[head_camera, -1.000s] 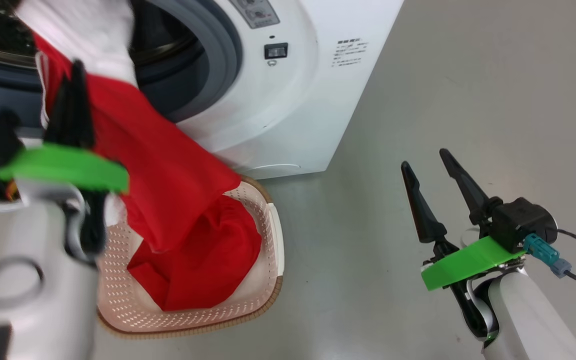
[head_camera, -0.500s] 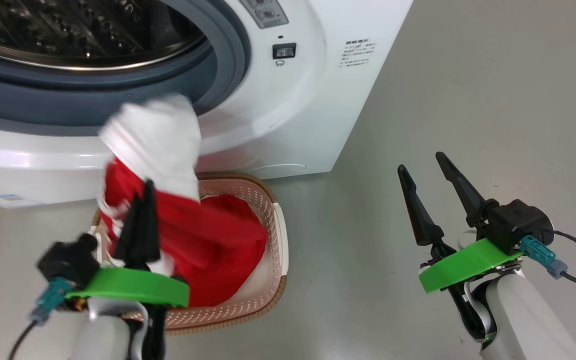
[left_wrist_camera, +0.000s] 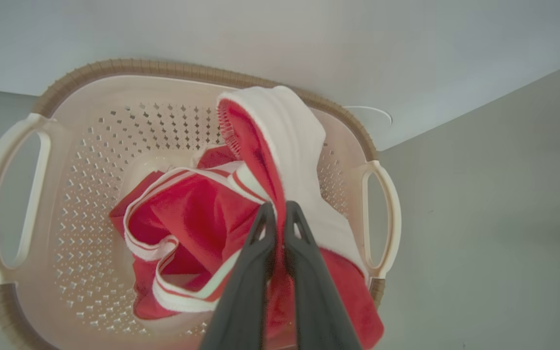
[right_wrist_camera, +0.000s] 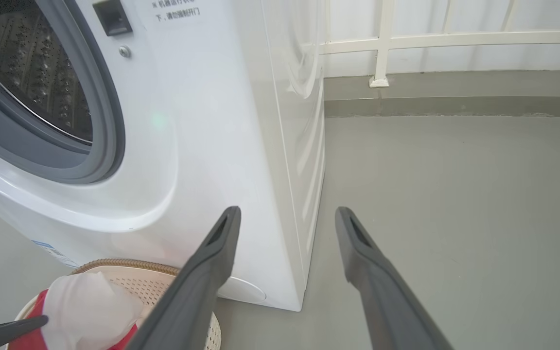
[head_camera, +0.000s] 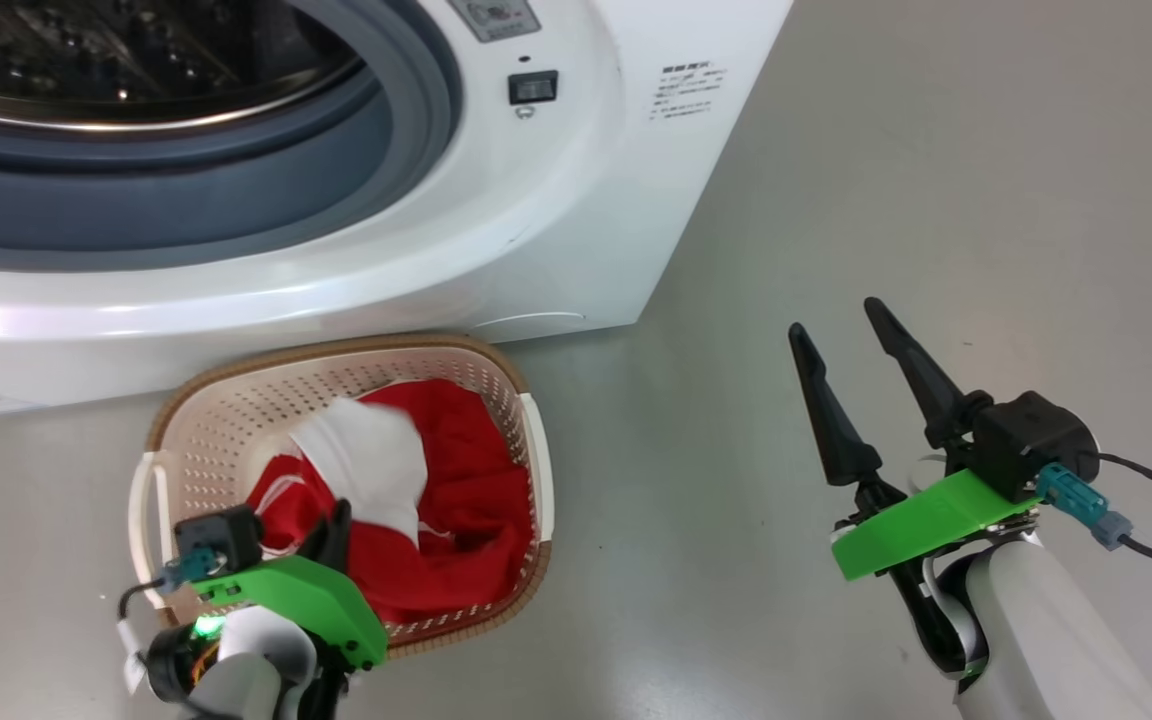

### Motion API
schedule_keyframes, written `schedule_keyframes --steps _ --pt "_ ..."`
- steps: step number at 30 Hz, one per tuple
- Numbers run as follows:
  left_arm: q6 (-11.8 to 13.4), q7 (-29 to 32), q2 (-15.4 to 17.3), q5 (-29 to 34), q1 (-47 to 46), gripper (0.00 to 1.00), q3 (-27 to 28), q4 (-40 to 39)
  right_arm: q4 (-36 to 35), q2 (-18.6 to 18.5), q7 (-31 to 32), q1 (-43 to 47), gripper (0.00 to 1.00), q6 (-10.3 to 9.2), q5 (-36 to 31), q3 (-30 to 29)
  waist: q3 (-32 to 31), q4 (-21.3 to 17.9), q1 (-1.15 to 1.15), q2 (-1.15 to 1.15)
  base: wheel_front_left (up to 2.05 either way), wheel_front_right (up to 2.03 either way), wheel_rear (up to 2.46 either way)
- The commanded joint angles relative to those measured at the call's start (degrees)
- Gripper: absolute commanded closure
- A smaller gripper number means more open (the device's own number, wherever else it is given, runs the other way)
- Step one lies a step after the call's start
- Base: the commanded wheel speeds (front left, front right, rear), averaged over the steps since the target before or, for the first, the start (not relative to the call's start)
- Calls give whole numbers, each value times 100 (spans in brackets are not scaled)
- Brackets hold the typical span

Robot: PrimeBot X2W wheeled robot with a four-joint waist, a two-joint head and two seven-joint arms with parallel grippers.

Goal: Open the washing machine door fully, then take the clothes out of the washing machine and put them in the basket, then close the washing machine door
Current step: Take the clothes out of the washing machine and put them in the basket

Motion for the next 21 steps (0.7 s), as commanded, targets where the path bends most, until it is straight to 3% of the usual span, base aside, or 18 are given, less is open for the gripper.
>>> schedule_keyframes --steps 1,9,15,16,18,21 --pt "-77 34 72 -95 -141 100 46 225 -102 34 -37 -44 0 37 29 167 41 -49 0 0 0 0 0" --pt "-237 389 71 -384 -758 100 -406 1712 -47 34 -37 -141 0 37 76 266 137 -233 0 0 0 0 0" --pt "-217 162 70 -396 -919 100 -470 2058 -11 34 -37 -174 0 37 126 299 181 -335 0 0 0 0 0" --pt "-217 60 70 -397 -951 84 -471 2074 -6 34 -37 -173 0 37 125 285 183 -331 0 0 0 0 0" --pt "-225 -111 70 -367 -1007 0 -506 2099 0 34 -37 -164 0 37 118 261 171 -315 0 0 0 0 0" --pt "-238 -336 72 -321 -1057 0 -545 2116 34 34 -37 -149 0 37 100 222 85 -273 0 0 0 0 0"
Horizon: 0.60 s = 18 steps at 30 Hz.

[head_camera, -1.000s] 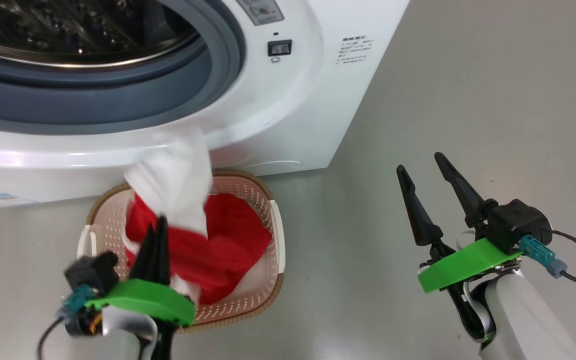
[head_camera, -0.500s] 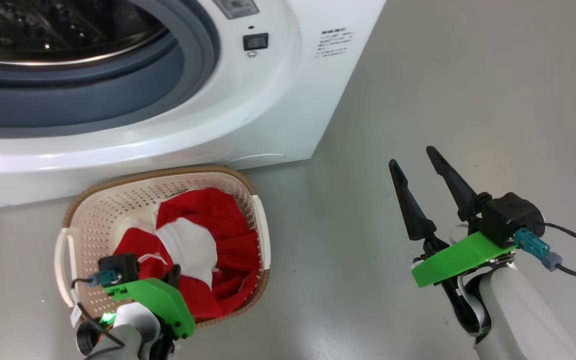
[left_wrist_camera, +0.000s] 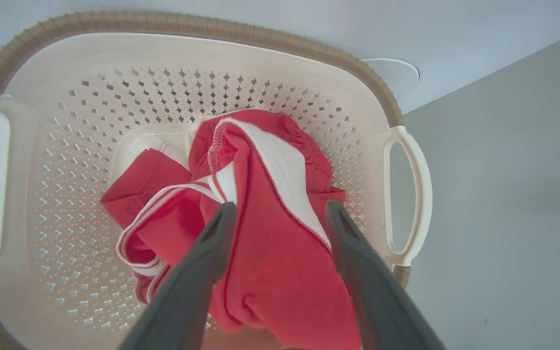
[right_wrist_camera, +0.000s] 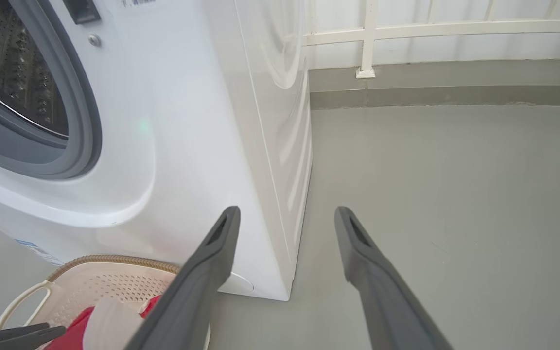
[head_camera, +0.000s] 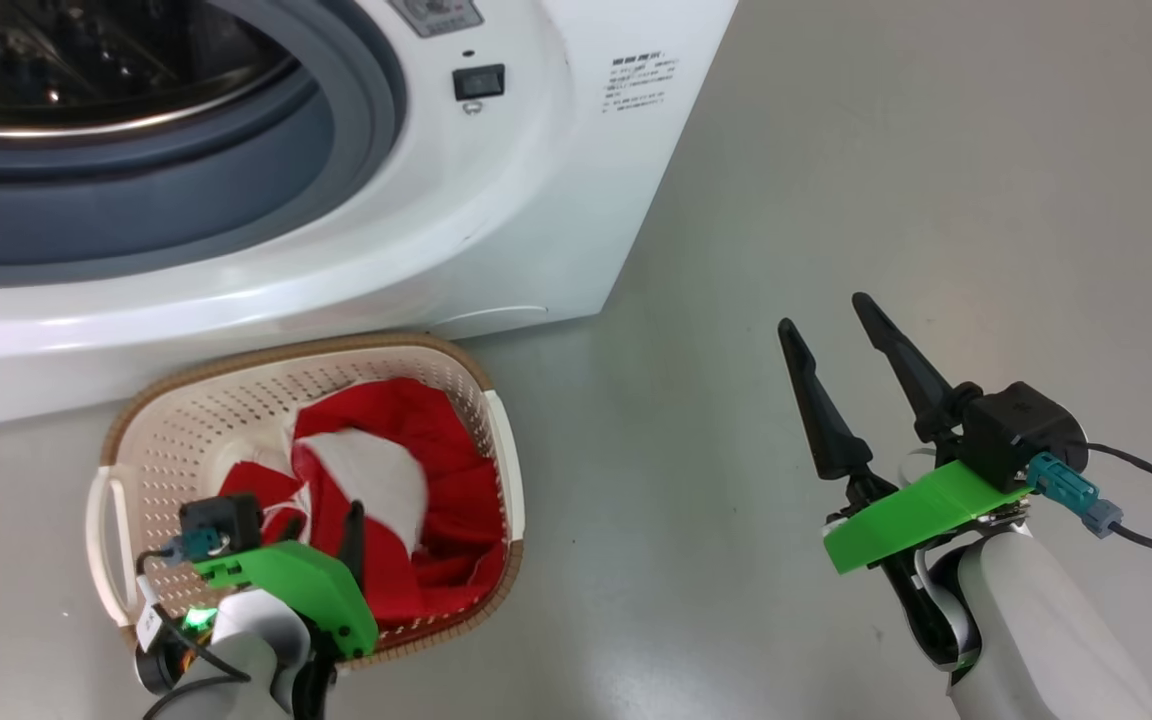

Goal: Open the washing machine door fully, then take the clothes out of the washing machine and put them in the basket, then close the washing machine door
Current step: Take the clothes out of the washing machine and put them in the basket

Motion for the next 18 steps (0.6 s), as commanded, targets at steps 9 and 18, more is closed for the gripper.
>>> schedule_keyframes --steps 9,18 --pt "-100 -306 270 158 260 0 196 -559 -53 30 -37 55 0 36 -72 13 -442 220 0 0 0 0 0" --pt "-11 -309 315 543 958 0 658 -1937 -27 30 -37 220 0 36 -186 -107 -968 477 0 0 0 0 0"
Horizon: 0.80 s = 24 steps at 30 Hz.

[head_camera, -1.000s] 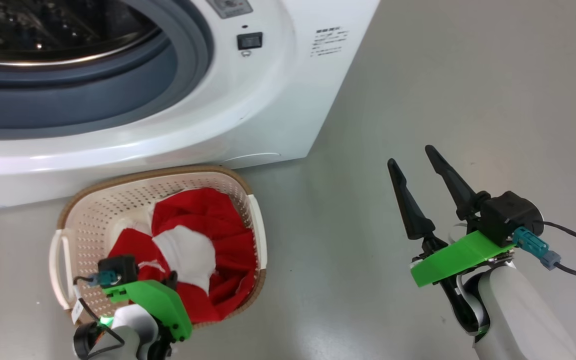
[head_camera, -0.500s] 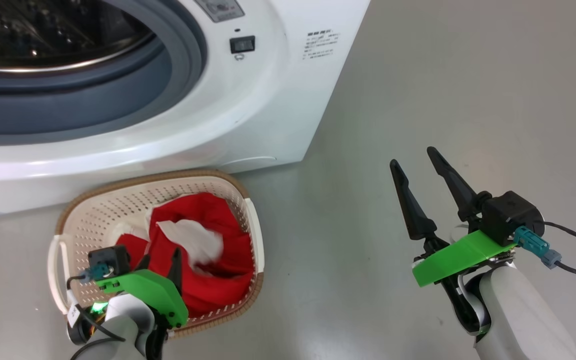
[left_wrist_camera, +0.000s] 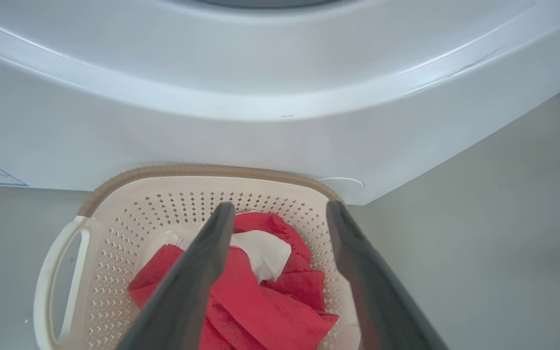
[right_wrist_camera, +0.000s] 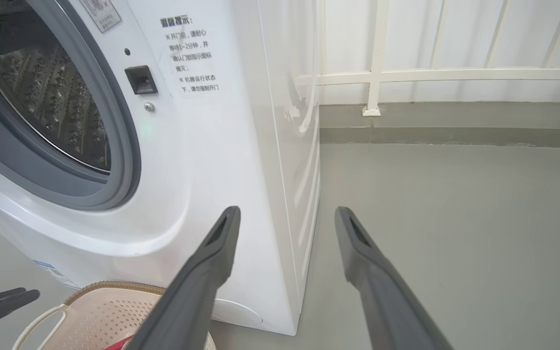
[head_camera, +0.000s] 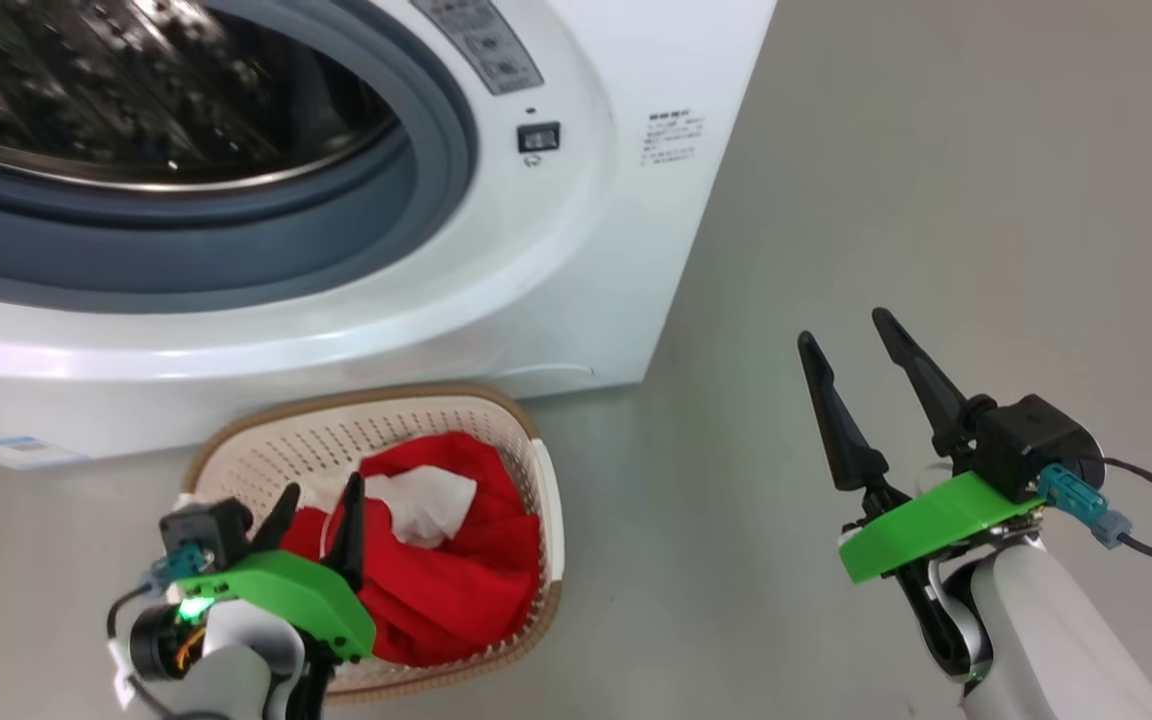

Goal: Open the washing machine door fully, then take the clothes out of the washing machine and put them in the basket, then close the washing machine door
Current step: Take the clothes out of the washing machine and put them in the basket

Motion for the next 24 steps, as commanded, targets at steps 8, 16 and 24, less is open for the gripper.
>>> schedule_keyframes --steps 8,16,24 --pt "-50 -69 84 237 666 0 559 -922 -107 10 -37 282 0 37 -114 -83 -761 272 0 0 0 0 0" --pt "93 -69 108 572 1311 0 987 -1774 -142 8 -37 562 0 37 -117 -269 -1338 287 0 0 0 0 0" --pt "-38 -70 102 948 1897 0 1187 -3047 -260 12 -37 913 0 37 -72 -390 -1769 348 0 0 0 0 0"
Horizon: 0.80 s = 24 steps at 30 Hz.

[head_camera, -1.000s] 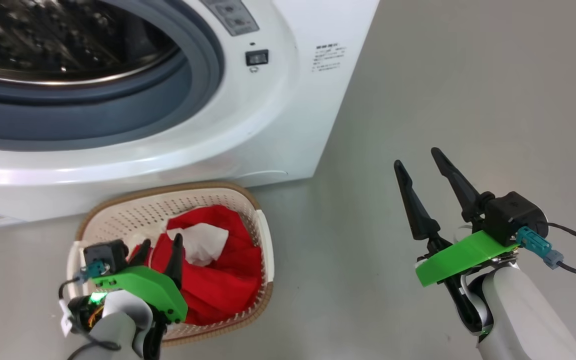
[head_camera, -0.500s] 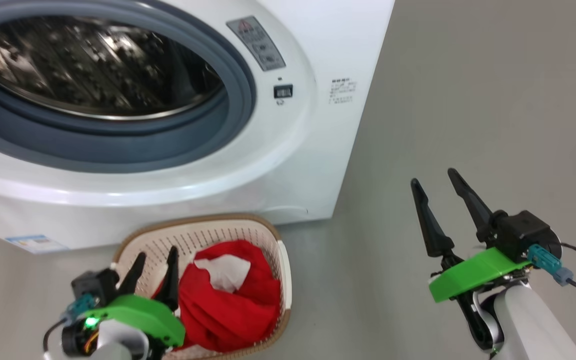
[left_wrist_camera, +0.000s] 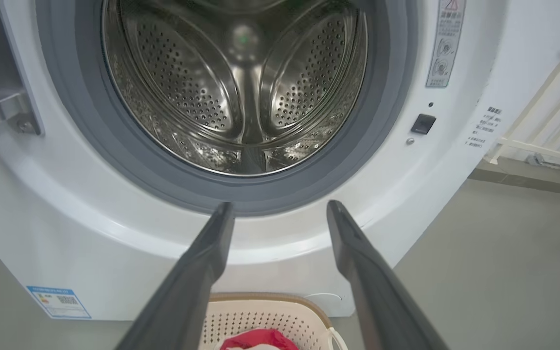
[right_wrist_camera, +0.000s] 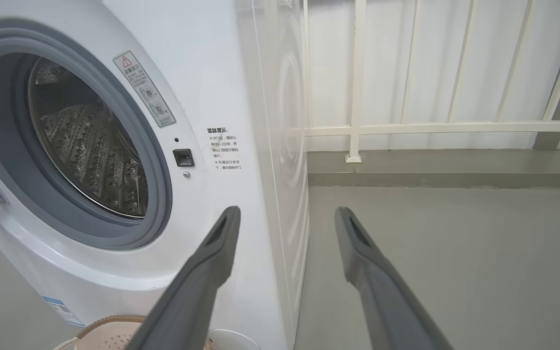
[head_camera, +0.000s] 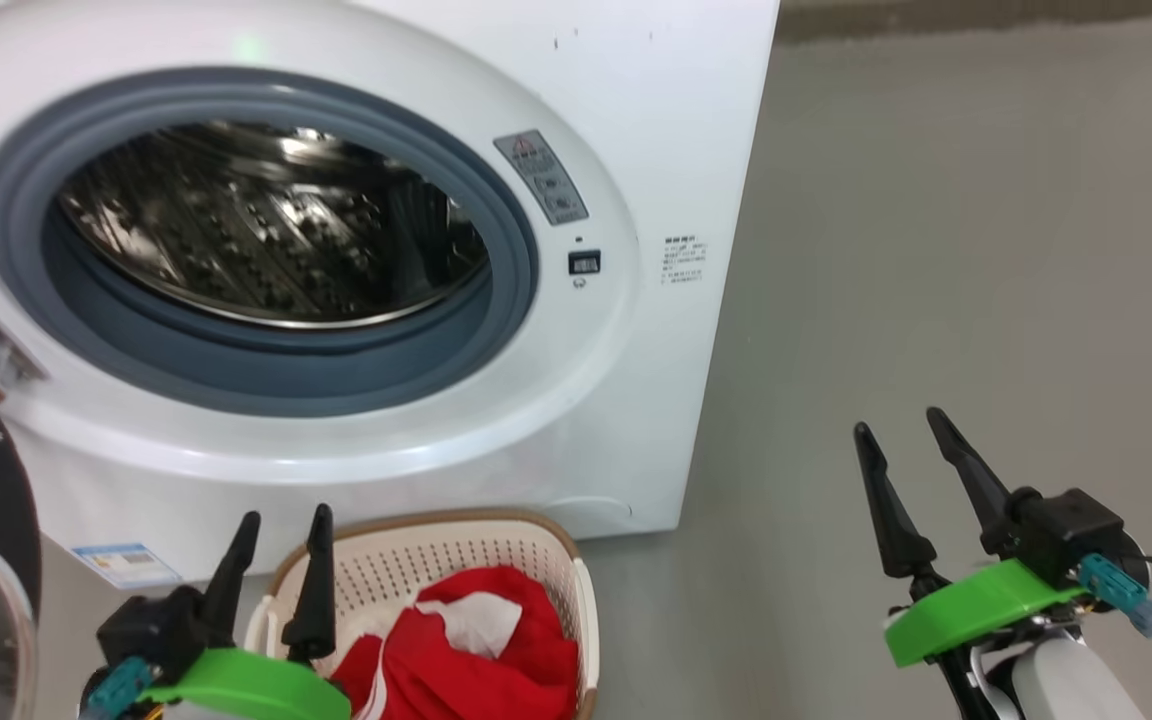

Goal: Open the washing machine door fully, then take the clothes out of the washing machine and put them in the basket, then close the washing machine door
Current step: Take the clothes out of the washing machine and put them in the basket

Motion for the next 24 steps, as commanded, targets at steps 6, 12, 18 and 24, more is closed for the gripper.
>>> schedule_keyframes --steps 6,12,18,24 --pt "-74 -70 99 318 519 0 404 -1008 -350 -40 -37 236 0 37 -95 27 -411 119 0 0 0 0 0" --pt "30 -70 147 774 940 0 469 -1385 -551 -65 -37 449 0 37 -161 -89 -563 152 0 0 0 0 0" --pt "44 -70 89 743 1204 0 630 -1489 -594 -56 -37 609 0 37 -198 -108 -672 136 0 0 0 0 0" --pt "27 -70 50 704 1327 0 705 -1488 -607 -44 -37 682 0 37 -218 -146 -762 133 0 0 0 0 0"
